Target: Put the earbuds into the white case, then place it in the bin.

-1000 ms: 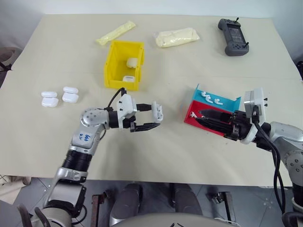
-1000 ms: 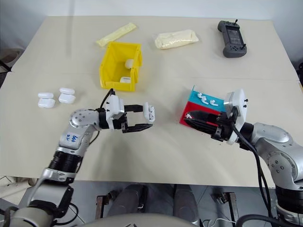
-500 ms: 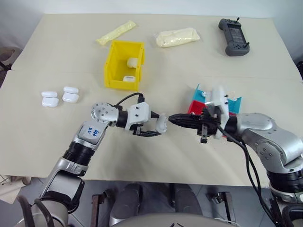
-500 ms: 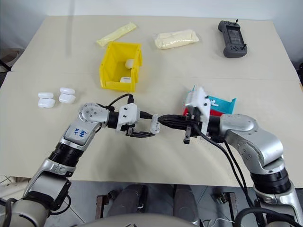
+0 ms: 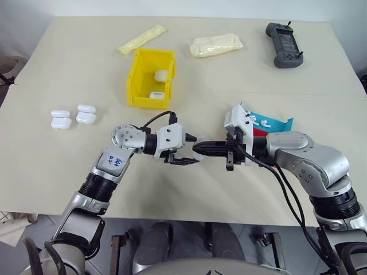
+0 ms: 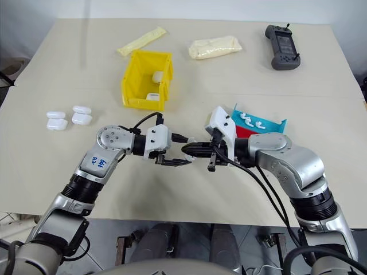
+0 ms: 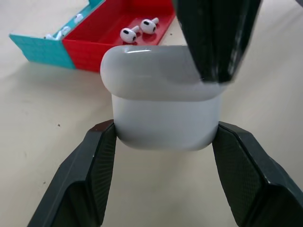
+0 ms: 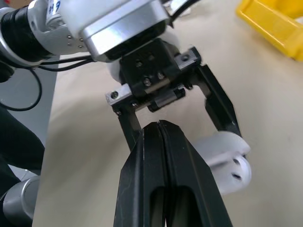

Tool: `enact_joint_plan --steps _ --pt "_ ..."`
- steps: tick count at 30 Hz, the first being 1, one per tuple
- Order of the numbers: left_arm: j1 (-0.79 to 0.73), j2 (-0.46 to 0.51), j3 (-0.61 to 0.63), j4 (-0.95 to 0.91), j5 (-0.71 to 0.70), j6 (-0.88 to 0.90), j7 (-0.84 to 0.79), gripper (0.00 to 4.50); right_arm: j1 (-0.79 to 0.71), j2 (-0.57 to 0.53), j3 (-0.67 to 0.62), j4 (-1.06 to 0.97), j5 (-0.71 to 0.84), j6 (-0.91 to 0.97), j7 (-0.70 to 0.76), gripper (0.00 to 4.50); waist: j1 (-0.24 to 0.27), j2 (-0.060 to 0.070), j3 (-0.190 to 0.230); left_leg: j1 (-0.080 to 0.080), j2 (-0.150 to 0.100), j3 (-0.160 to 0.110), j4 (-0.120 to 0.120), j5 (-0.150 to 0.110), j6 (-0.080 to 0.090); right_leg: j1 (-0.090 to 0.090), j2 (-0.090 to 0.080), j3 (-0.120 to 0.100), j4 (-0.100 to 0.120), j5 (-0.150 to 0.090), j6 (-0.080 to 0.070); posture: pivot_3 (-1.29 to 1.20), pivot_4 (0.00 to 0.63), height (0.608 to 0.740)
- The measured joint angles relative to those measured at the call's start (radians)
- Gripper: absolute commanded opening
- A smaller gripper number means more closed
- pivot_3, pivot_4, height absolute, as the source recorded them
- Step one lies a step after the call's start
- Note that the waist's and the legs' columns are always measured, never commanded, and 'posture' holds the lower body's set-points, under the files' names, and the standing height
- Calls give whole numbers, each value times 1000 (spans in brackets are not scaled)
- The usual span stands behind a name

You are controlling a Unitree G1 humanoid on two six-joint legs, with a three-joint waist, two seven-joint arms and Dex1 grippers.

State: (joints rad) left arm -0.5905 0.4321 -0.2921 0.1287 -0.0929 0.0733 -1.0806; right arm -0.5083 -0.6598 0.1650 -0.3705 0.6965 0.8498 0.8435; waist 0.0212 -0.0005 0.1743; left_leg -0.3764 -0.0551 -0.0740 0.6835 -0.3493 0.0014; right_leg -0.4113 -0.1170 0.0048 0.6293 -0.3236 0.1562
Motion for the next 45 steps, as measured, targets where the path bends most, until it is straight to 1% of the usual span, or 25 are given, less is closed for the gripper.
enact_joint_plan --steps 2,4,9,11,16,21,23,25,30,33,34,36,39,43,45 --pt "9 -2 1 0 0 -5 3 2737 11 -14 -18 10 -11 -5 9 23 0 0 0 0 0 0 0 0 0 0 0 0 0 0 0 0 150 740" --pt "19 -3 9 -1 -7 -8 5 2737 54 -40 -51 8 -15 -23 20 23 2 0 0 0 0 0 0 0 0 0 0 0 0 0 0 0 150 740" --pt "47 -1 73 -44 -64 -18 9 2737 230 -63 -169 -24 -16 -109 54 23 4 0 0 0 0 0 0 0 0 1 -1 0 0 0 0 0 150 740" --pt "59 0 87 -51 -78 -18 13 2737 278 -74 -214 -50 -8 -131 63 23 2 0 0 0 0 1 0 0 0 1 0 0 0 0 0 0 150 740" --pt "99 3 102 -82 -105 -6 23 2737 366 -75 -300 -61 -3 -193 73 23 2 0 0 0 1 1 0 0 0 1 1 1 0 0 0 0 150 740" --pt "137 9 173 -113 -155 26 63 2737 401 -51 -366 -79 27 -232 66 23 2 0 0 0 1 1 0 0 0 1 1 1 0 0 0 0 150 740" --pt "148 2 205 -122 -166 37 99 2737 409 -36 -374 -81 34 -258 65 388 2 0 0 1 1 1 0 0 0 1 1 1 -1 0 0 0 150 740" --pt "168 -41 274 -133 -196 59 191 2737 430 -9 -389 -88 31 -311 68 894 3 0 0 1 1 1 0 0 0 1 0 1 0 0 0 0 150 740" --pt "189 -147 425 -219 -235 139 475 2737 445 68 -440 -95 5 -448 29 2594 4 0 0 1 1 1 1 0 0 1 0 1 0 0 1 0 150 740" --pt "163 -162 471 -231 -215 195 626 2737 456 82 -460 -96 -7 -488 0 3601 4 0 0 1 1 1 1 0 0 1 1 1 0 0 1 0 150 740" --pt "144 -155 474 -223 -198 197 652 2737 461 82 -460 -95 -13 -497 -7 3972 5 0 0 1 0 1 1 0 0 1 1 1 0 0 1 0 150 740" --pt "67 -123 461 -150 -149 193 680 2737 467 83 -458 -93 -27 -507 -12 4472 8 0 0 1 -1 1 1 0 0 1 1 1 0 0 1 0 150 740" --pt "-92 -113 458 53 -100 162 723 2737 456 85 -445 -91 -35 -520 -21 4472 6 -1 0 1 -3 1 1 0 0 2 1 1 1 0 1 0 150 740" --pt "-299 -112 411 393 -24 85 756 2737 412 85 -436 -92 -39 -521 -40 4472 3 -1 0 1 -4 1 0 0 0 1 1 0 2 1 1 0 150 740" --pt "-364 -115 414 504 -18 67 774 2737 408 85 -434 -95 -39 -521 -49 4472 1 -1 0 1 -4 1 -1 0 0 0 1 -1 2 1 1 0 150 740"
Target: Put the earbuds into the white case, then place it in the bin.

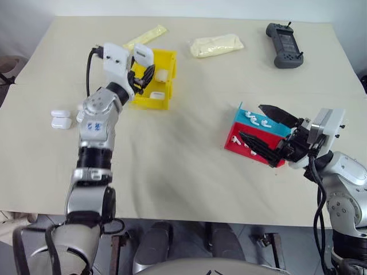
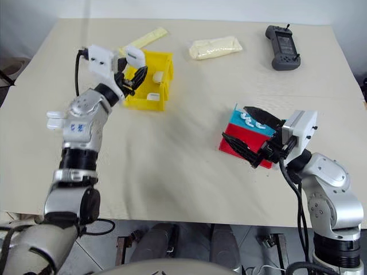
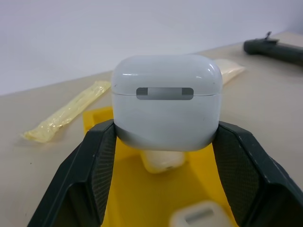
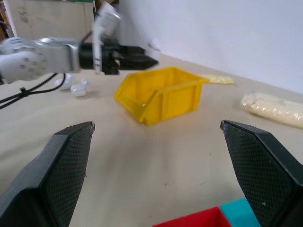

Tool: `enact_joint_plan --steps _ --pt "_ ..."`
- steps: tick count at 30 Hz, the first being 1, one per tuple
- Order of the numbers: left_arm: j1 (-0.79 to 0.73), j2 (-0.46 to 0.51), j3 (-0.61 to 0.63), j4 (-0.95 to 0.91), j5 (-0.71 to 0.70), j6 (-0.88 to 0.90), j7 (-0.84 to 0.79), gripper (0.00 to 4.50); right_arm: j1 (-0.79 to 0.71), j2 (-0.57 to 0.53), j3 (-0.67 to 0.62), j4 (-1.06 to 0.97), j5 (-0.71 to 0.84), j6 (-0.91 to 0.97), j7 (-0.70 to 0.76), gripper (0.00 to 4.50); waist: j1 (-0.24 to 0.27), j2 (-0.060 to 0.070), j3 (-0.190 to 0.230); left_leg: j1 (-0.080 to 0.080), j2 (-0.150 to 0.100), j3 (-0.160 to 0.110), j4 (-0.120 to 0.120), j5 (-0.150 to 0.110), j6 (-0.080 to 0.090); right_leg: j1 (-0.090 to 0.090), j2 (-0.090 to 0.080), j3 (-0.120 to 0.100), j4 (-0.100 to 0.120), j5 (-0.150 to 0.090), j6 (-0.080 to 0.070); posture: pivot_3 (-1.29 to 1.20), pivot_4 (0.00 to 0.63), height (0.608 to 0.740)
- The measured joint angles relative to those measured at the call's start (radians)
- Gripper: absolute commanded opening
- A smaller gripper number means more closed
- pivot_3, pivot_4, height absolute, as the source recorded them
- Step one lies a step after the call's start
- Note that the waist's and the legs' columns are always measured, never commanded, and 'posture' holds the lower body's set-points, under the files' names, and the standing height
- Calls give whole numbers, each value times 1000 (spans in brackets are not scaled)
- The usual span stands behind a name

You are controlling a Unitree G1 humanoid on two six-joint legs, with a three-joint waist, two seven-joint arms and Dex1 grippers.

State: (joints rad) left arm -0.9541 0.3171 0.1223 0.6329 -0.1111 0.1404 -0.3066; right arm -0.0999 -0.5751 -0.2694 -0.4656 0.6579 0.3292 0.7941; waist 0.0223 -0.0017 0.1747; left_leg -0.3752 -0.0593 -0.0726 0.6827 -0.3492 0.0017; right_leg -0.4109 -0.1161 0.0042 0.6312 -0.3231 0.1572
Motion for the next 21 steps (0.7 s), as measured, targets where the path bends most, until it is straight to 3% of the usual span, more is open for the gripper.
enact_joint_plan --steps 5,6,10,13,17,21 --pt "-63 -1 5 134 -5 -10 -39 4348 0 0 2 -19 0 3 -37 4500 -8 0 0 0 0 1 0 0 0 -2 0 0 1 0 0 0 150 740" --pt "-63 -1 5 135 -6 -10 -53 4462 0 0 3 -24 0 3 -45 4500 -9 0 0 0 0 1 0 0 0 -2 0 0 1 0 0 0 150 740" --pt "-46 6 5 85 -22 25 -116 4462 0 1 18 -45 1 5 -61 4500 -9 0 0 0 1 1 0 0 0 -2 0 0 3 0 0 0 150 740" --pt "57 48 -26 -102 -91 106 -291 4462 -4 -2 28 -45 2 10 -63 4500 -17 0 0 0 3 1 0 0 0 -3 -1 0 5 0 0 0 150 740" --pt "276 226 -80 -369 -143 128 -564 4462 -6 -59 22 -34 12 26 -17 4500 -37 0 0 1 4 0 -1 0 0 -3 0 1 4 0 0 0 150 740" --pt "429 354 -81 -497 -114 50 -634 4462 -5 -99 24 5 22 31 46 4500 -26 0 0 2 4 0 0 0 0 -1 -2 1 3 0 -1 0 150 740"
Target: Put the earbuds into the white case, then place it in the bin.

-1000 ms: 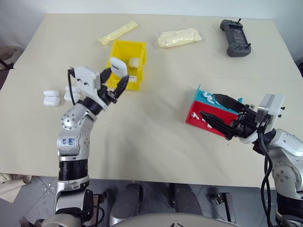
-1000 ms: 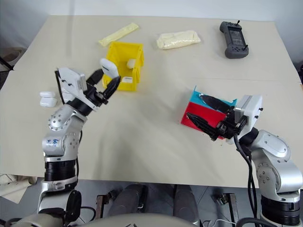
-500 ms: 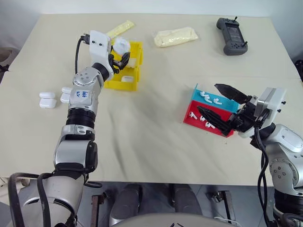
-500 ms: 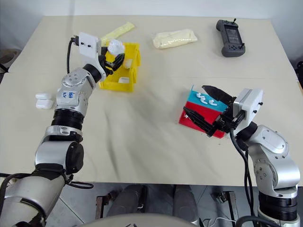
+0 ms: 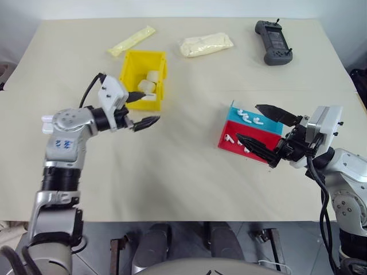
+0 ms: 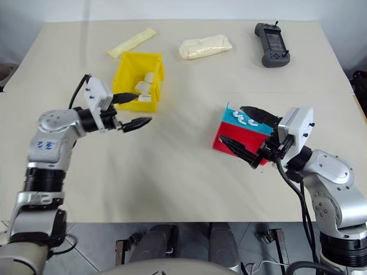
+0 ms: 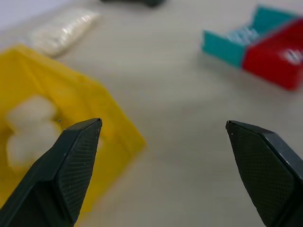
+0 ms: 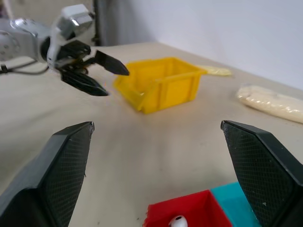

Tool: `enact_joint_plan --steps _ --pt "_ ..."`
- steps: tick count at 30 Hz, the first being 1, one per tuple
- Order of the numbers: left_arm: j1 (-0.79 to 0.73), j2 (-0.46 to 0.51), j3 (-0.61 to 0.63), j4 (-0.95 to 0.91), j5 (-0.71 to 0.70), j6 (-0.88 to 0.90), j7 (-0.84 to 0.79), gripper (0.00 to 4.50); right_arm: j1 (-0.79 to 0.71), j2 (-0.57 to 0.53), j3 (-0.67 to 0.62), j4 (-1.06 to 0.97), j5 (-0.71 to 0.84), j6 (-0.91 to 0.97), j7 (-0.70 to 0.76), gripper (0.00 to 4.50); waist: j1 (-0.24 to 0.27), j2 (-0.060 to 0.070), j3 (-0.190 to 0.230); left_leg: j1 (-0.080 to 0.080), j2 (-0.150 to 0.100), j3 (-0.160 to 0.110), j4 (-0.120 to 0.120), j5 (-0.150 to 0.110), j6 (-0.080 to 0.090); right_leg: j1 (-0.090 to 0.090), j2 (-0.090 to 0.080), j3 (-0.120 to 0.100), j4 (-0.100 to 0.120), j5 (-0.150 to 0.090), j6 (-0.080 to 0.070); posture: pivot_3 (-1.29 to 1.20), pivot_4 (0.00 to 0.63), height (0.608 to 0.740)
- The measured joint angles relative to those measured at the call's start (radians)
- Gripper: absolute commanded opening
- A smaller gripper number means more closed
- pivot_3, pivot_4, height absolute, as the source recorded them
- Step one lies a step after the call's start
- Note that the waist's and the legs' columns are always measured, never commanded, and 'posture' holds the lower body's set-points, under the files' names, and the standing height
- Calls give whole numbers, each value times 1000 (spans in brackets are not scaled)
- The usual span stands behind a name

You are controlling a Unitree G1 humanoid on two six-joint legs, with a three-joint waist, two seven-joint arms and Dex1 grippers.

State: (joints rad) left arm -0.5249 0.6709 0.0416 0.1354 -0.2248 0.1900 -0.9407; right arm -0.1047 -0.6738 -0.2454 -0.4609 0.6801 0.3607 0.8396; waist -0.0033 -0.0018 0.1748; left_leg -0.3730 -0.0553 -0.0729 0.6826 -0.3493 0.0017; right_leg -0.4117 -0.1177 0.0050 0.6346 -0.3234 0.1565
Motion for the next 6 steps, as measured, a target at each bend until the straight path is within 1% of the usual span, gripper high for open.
enact_joint_plan --steps 3,6 --pt "124 37 56 -80 -30 -3 -22 4462 0 -24 4 43 -6 -3 49 4500 6 0 0 0 -1 -1 0 -1 1 1 -1 0 0 0 0 0 150 740" --pt "209 43 86 -119 -54 -37 -46 4462 4 -28 6 79 -27 -14 86 4500 17 0 0 0 -1 -1 0 -1 1 2 -1 0 -2 0 0 0 150 740"
